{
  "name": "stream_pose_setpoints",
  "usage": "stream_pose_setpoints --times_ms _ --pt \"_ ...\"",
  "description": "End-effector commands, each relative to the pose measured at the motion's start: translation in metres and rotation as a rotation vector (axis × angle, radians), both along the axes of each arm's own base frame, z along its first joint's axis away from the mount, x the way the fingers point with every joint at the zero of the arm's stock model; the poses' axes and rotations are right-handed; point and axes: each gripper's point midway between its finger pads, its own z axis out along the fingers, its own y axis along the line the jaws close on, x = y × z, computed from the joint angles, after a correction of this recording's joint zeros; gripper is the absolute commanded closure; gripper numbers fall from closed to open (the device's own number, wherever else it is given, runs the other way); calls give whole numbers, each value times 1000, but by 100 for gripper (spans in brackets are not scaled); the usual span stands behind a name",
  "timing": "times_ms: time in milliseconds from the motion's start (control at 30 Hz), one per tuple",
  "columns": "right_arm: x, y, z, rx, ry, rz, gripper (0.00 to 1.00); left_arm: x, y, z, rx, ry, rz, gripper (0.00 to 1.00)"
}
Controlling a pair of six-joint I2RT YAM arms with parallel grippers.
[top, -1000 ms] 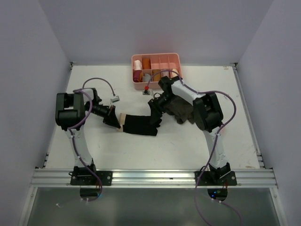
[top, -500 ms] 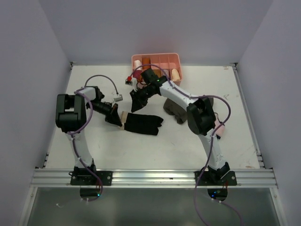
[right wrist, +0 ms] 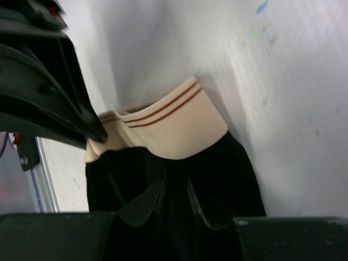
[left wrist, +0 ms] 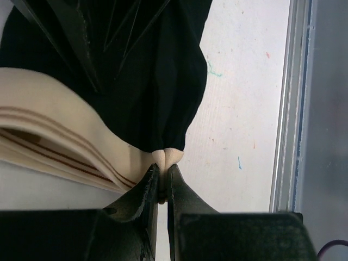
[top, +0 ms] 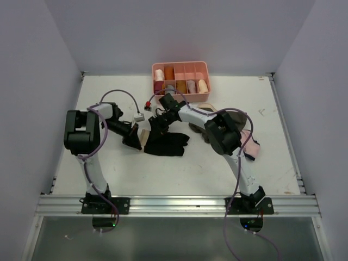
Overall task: Roll the underwear
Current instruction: Fold the underwear
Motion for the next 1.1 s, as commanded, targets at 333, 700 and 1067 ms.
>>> stream_pose_setpoints --times_ms 333,700,1067 --pt "-71 2 -9 -13 159 -38 78 -20 8 18 34 -149 -78 100" --pt "-28 7 76 88 33 -56 73 -47 9 14 38 -125 -103 100" --pt "-23 17 36 94 158 -77 74 -41 9 15 57 -143 -107 100"
